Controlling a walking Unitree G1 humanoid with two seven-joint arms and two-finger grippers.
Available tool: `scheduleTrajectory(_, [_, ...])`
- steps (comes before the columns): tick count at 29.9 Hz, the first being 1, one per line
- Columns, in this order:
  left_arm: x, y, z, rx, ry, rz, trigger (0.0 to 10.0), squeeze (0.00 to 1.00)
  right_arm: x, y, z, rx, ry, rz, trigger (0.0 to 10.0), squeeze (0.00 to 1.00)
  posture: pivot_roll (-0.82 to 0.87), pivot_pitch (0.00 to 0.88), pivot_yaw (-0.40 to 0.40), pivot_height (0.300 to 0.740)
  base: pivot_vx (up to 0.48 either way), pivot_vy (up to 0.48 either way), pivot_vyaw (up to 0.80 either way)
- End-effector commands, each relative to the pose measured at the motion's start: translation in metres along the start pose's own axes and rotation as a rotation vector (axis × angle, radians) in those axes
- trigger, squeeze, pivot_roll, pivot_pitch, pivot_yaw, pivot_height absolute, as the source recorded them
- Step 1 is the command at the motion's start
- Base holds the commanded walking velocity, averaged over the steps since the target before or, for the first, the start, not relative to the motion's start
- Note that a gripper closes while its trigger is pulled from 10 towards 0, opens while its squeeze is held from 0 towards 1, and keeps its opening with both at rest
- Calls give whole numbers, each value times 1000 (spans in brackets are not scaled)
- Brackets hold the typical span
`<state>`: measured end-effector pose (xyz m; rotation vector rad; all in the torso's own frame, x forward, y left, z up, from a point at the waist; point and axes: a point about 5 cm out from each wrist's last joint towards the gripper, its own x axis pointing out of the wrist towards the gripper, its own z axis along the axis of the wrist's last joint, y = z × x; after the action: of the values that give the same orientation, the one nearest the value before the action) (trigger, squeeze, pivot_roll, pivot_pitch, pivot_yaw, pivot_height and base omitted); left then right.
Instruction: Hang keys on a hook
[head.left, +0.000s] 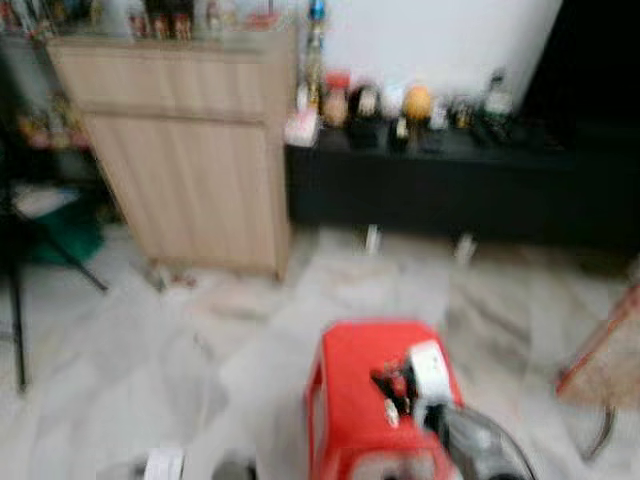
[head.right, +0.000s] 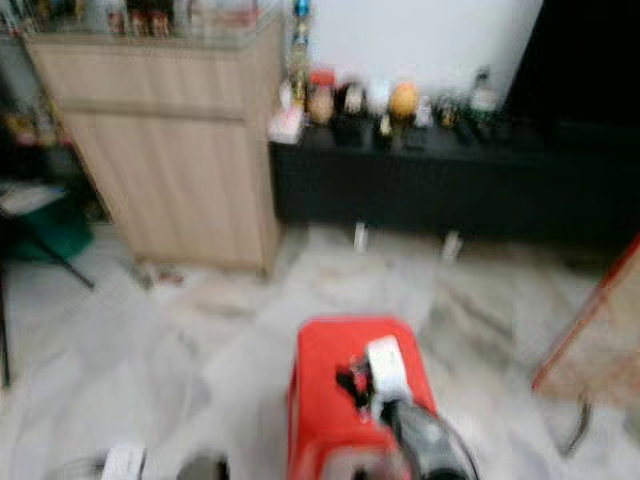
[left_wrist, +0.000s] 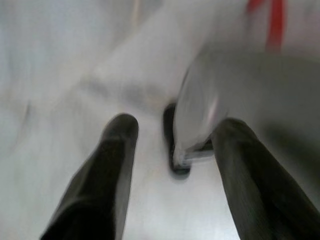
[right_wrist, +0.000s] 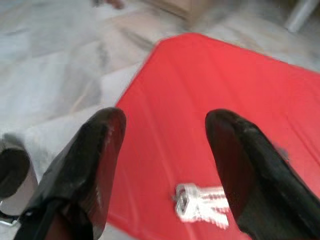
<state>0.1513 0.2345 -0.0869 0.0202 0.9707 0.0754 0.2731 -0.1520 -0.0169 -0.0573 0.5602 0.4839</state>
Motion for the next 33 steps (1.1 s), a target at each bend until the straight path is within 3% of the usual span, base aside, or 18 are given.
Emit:
scheduleTrajectory(1, [-3, 2, -11, 2, 42, 4, 10000, 0, -1, 0, -4, -29, 35, 29, 10000, 0, 45, 26, -58, 636, 0, 0, 0])
scheduleTrajectory(2, [-3, 2, -13, 3, 45, 2, 10000, 0, -2, -6, 1, -87, 57, 29, 10000, 0, 45, 29, -59, 636, 0, 0, 0])
scheduleTrajectory(6, [-3, 0, -15, 4, 49, -2, 10000, 0, -2, -16, 11, -116, 55, 11, 10000, 0, 48, 40, -61, 636, 0, 0, 0])
scheduleTrajectory(15, [-5, -6, -24, 6, 66, -9, 10000, 0, 3, -19, 26, -217, 85, 12, 10000, 0, 52, 72, -68, 636, 0, 0, 0])
scheduleTrajectory(21, [-6, -7, -29, 5, 73, -6, 10000, 0, 7, -15, 31, -69, 2, -53, 10000, 0, 60, 85, -80, 636, 0, 0, 0])
scheduleTrajectory(28, [-6, -8, -28, 8, 65, -3, 10000, 0, 4, -4, 7, -62, 48, -16, 10000, 0, 57, 88, -76, 636, 73, 0, 0])
scheduleTrajectory(33, [-4, -13, -25, 10, 59, -10, 10000, 0, 2, -7, 7, -62, 49, -23, 10000, 0, 53, 87, -77, 636, 269, 0, 0])
